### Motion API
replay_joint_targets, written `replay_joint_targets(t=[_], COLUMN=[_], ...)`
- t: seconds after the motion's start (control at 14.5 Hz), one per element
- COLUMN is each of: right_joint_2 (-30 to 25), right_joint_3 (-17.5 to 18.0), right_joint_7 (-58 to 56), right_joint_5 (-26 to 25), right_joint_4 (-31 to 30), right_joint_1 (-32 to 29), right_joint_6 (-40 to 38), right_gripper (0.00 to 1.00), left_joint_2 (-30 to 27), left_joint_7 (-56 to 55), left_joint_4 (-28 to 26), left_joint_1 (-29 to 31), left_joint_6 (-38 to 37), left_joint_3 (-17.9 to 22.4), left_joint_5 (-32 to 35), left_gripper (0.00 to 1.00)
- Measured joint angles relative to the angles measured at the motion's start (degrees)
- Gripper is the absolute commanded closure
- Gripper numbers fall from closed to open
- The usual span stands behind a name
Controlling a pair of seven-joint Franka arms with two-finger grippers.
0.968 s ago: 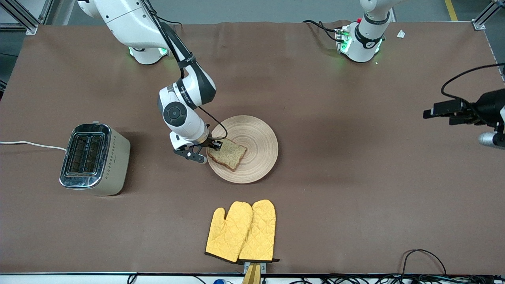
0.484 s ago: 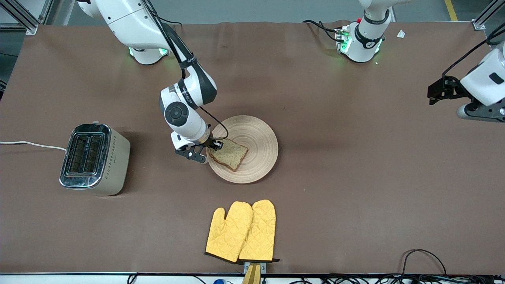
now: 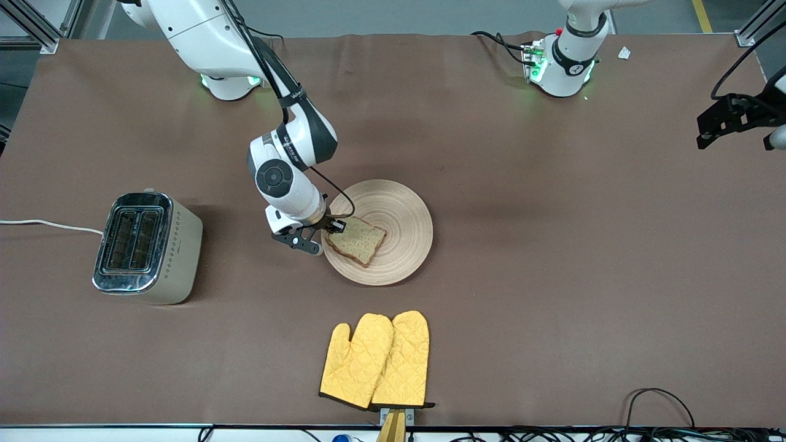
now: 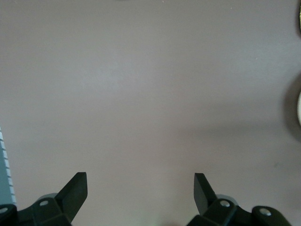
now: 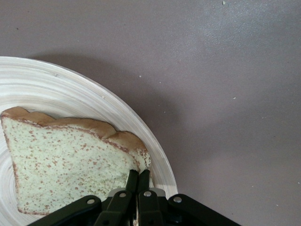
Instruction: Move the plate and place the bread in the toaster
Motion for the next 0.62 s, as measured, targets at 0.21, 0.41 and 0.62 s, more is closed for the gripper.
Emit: replay_joint_targets(t=[0.21,0.41,0.62], right_joint_2=[0.04,-0.01,-0.11], right_joint_3=[-0.17,-0.52,-0.38], right_joint_7=[0.0,-0.05,1.38], right_joint_5=[0.0,-0.86,-9.07], right_joint_4=[2.05,11.66,19.84], right_joint_1=[-0.02,-0.02,0.64], right_joint_6=[-4.13,-22.14,-35.28], right_gripper=[0.99,0.99,0.99], left_joint_2=[-0.97,-0.32,0.22], left_joint_7=[0.0,-0.01,-0.03], left_joint_4=[-1.56,-1.56,-1.56], left_joint_1=[-0.33,-0.79,-1.06], left_joint_6=[0.59,1.32,1.43], left_joint_3=[1.52,1.4,0.7], left_joint_5=[-1.39,-2.25,-2.29], left_gripper=[0.0,0.0,0.0])
